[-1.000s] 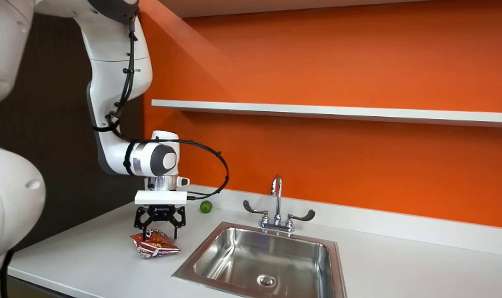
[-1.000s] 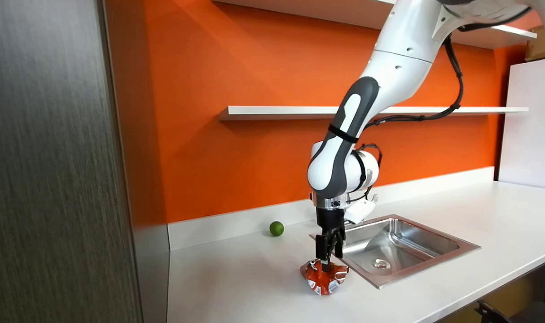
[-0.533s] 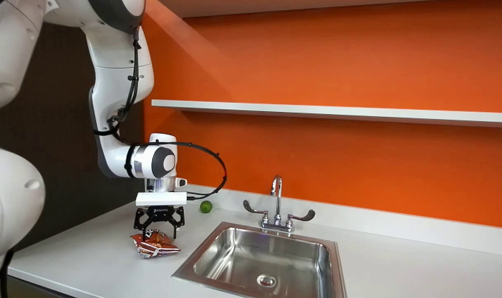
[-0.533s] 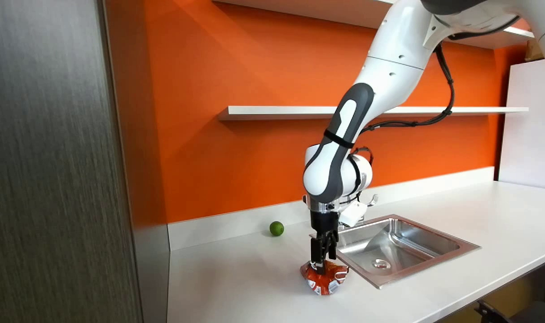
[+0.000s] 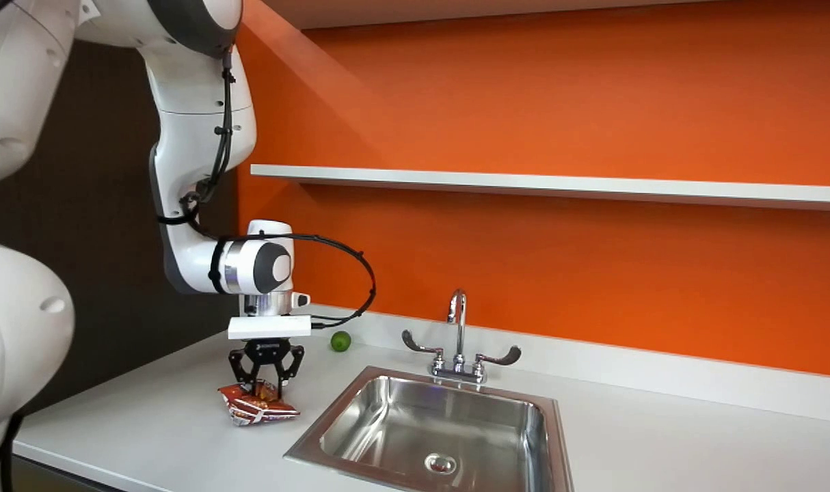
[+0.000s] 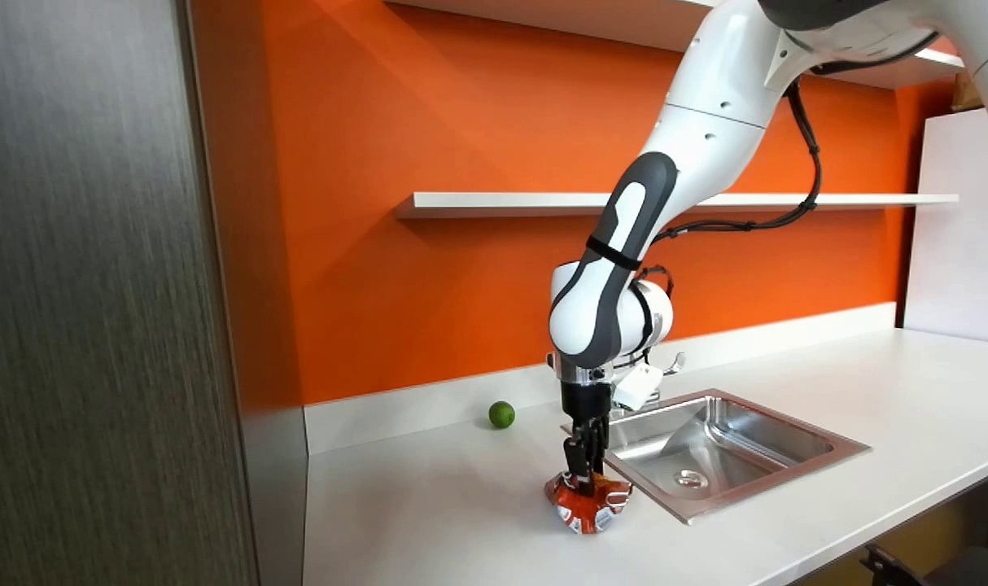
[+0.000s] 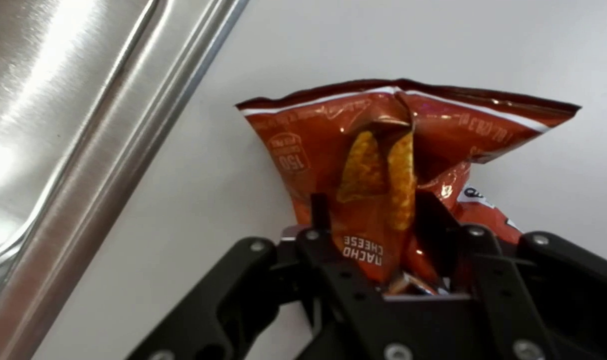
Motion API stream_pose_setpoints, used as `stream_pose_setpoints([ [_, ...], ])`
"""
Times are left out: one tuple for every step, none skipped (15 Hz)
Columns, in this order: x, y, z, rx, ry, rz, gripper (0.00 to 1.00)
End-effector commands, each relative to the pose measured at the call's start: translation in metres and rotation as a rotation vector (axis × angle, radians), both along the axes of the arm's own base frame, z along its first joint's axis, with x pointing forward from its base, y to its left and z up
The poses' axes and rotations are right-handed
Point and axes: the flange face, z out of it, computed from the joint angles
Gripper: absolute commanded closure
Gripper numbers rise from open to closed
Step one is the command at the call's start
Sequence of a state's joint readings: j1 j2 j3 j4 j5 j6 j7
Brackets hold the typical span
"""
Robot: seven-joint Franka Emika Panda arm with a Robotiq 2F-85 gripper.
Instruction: Put the orange packet on the bottom shelf.
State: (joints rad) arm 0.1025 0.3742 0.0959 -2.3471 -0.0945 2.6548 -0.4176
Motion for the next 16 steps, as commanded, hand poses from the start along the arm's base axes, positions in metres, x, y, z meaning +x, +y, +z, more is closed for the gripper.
stream_pose_setpoints([
  [0.006,-0.001,0.001,0.002,-0.013,0.031,0.82],
  [0.006,-0.001,0.001,0.001,-0.013,0.033,0.91],
  [0.006,-0.002,0.001,0.001,-0.012,0.032,0.98],
  [0.007,-0.002,0.001,0.0,-0.012,0.033,1.0],
  [0.007,-0.003,0.001,0.0,-0.013,0.032,1.0],
  [0.008,-0.003,0.002,0.001,-0.014,0.03,1.0],
  [0.01,-0.004,0.003,0.001,-0.018,0.027,1.0],
  [0.01,-0.005,0.004,0.001,-0.019,0.023,1.0],
  [0.01,-0.006,0.006,0.0,-0.019,0.018,1.0],
  [0.01,-0.006,0.01,0.001,-0.022,0.013,1.0],
  [0.01,-0.006,0.015,0.0,-0.029,0.003,1.0],
  [0.009,-0.006,0.02,0.001,-0.033,-0.004,1.0],
  [0.008,-0.006,0.027,0.0,-0.042,-0.012,1.0],
  [0.005,-0.006,0.034,0.002,-0.046,-0.022,1.0],
  [0.003,-0.006,0.042,0.003,-0.052,-0.032,1.0],
  [0.002,-0.007,0.049,0.003,-0.062,-0.043,1.0],
])
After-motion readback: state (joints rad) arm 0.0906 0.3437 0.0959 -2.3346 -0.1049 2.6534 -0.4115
